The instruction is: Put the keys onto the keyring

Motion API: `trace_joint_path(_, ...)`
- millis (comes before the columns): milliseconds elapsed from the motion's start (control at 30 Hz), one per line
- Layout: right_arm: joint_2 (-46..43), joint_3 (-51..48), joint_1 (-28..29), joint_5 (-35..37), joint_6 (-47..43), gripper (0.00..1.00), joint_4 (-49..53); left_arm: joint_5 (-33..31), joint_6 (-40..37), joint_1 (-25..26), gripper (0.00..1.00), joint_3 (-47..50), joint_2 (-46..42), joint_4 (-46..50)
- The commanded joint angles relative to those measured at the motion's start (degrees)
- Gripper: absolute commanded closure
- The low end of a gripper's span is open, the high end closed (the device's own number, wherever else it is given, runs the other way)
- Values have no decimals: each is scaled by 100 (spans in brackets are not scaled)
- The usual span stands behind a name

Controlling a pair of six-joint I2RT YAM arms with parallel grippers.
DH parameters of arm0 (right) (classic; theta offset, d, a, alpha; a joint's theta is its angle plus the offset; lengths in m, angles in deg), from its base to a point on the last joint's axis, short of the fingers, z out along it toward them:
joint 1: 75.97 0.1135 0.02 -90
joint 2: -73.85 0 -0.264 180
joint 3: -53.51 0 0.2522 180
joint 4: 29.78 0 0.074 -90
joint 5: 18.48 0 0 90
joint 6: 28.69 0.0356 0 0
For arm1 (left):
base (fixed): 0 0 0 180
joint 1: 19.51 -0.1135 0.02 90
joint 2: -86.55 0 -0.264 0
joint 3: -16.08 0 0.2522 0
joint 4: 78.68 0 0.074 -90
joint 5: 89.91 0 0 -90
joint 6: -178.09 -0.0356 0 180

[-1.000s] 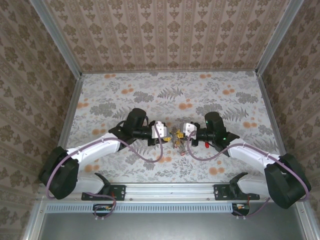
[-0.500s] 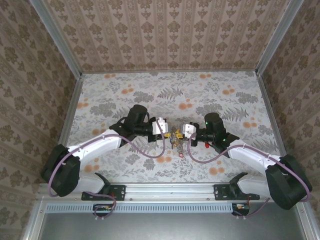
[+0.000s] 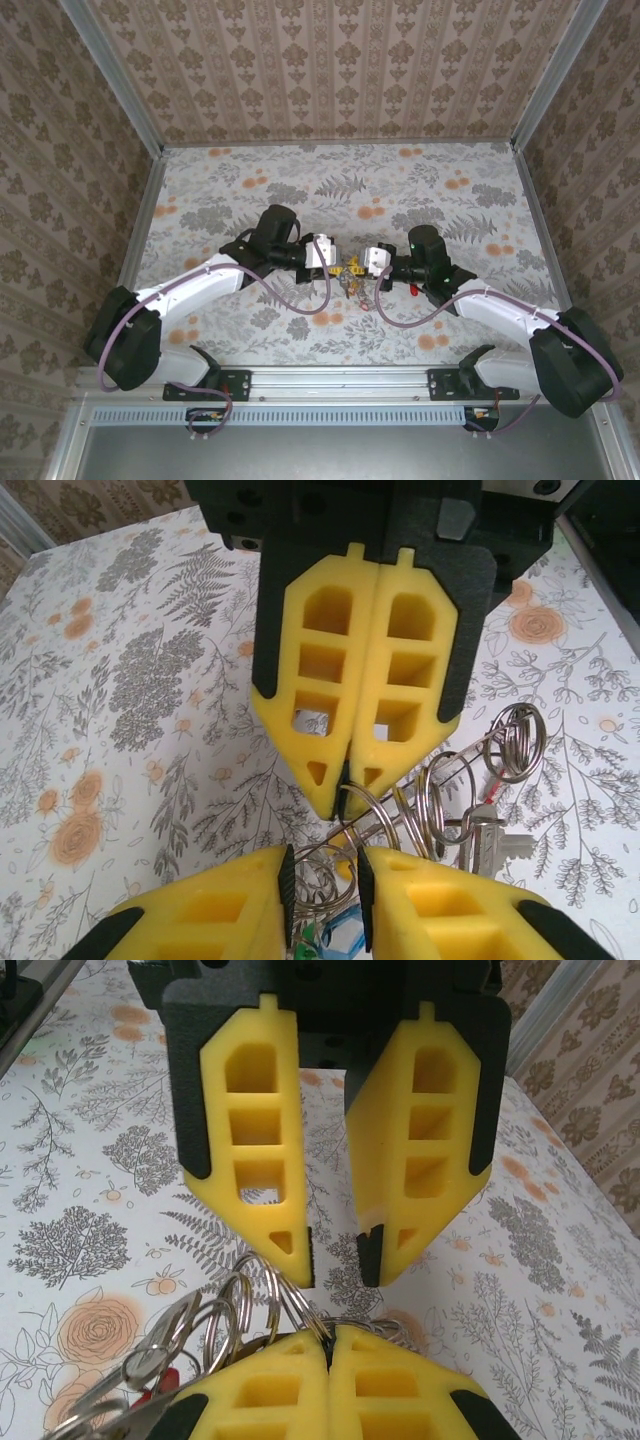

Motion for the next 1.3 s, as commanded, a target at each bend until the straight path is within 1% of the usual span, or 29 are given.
trace_joint_path(0,36,41,34,55,134,100,-460,389,-89,3,71,6,37,166)
trace_joint_path(233,89,45,30,167,237,100,-502,428,42,-20,64,96,-1,95)
trace_joint_path(333,122,53,29,144,257,100,-489,376,89,-48,59,175,-58,61)
trace_joint_path(433,148,54,31,124,266,100,-510,293,122,-52,58,215,-93,45)
trace_joint_path(500,161,67,28,63,277,100,-530,98,130,-58,58,232,-102,20)
trace_joint_path(567,157,72,38,20,276,100,-543,-107,155,-56,58,216,-78,-24)
trace_joint_path(700,156,105,43,-37,252,100,-515,-153,220,-55,60,199,-62,-192)
trace_joint_path(733,158,107,47,-35,248,100,-508,-331,227,-58,60,205,-68,-230)
trace_joint_path(800,167,107,52,-42,246,100,-504,-370,263,-57,61,199,-67,-329)
trace_joint_path(933,172,111,60,-30,251,100,-514,-338,278,-74,62,206,-102,-388)
trace_joint_path(1167,178,107,78,-34,251,100,-529,-231,210,-82,71,155,-38,-294)
trace_joint_path(1267,178,107,89,-48,253,100,-534,-231,191,-77,72,121,28,-260)
